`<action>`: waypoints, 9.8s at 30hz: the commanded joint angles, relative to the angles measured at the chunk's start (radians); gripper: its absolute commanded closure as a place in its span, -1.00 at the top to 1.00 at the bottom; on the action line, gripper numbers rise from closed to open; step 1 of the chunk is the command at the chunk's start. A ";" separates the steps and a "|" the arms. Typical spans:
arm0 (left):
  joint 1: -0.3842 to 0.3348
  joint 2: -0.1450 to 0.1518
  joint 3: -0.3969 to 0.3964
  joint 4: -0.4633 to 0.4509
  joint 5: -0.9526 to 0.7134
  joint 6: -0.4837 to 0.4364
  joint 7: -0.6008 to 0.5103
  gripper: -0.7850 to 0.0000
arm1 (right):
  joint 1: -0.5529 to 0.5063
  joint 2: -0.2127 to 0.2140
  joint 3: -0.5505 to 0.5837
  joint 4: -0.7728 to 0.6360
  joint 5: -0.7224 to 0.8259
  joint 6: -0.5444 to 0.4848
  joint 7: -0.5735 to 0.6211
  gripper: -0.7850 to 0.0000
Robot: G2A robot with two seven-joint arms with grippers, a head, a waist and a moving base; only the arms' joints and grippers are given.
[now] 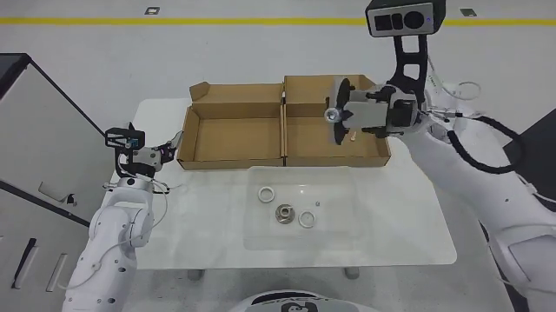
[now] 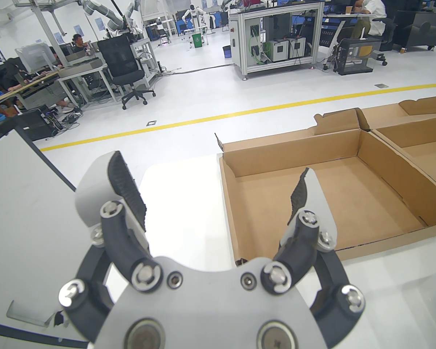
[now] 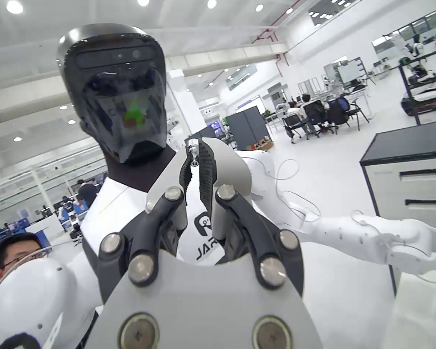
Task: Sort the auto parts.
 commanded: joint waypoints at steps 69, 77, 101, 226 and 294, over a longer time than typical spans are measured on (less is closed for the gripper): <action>0.000 0.000 0.000 0.000 0.000 0.000 0.000 1.00 | -0.205 -0.140 0.163 -0.066 0.330 0.104 0.157 -1.00; 0.000 0.000 0.000 0.000 0.000 0.000 0.000 1.00 | -0.208 -0.138 0.181 -0.063 0.265 0.132 0.120 -1.00; 0.000 0.000 0.000 0.000 0.000 0.000 0.000 1.00 | -0.221 -0.016 0.642 0.050 -0.806 0.534 0.295 -1.00; 0.000 0.000 0.000 0.000 0.000 0.000 0.000 1.00 | 0.399 -0.416 -0.292 1.301 -1.672 0.308 0.115 0.78; 0.000 0.000 0.000 0.000 0.000 0.000 0.000 1.00 | -0.020 -0.008 -0.348 0.064 -1.670 0.288 0.477 1.00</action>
